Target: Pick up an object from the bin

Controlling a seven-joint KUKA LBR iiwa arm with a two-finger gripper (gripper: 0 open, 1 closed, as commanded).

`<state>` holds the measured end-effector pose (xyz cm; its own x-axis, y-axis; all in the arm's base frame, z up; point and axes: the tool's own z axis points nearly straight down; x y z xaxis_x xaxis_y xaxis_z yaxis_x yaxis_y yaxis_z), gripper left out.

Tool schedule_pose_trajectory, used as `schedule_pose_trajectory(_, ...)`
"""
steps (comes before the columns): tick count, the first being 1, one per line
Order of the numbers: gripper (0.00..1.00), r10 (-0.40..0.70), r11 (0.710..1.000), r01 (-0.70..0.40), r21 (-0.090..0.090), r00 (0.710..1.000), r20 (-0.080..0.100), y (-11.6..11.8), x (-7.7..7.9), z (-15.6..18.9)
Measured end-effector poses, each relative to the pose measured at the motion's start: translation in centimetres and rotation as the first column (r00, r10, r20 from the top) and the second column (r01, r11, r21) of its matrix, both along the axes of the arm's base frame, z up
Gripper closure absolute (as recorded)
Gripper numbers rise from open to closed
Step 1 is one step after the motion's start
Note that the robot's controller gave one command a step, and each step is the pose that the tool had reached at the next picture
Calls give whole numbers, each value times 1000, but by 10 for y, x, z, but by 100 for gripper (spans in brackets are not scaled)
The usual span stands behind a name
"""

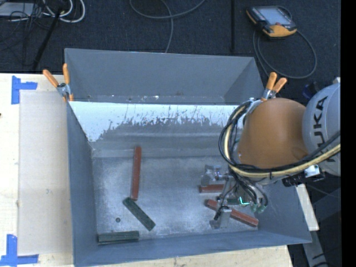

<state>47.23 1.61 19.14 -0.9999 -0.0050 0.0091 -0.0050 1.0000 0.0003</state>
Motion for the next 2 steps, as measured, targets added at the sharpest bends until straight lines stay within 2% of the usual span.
schedule_pose_trajectory(1,0,-1,1000,1,0,1000,7,0,2,3)
schedule_pose_trajectory(2,0,-72,997,72,1,997,13,-19,25,-38)
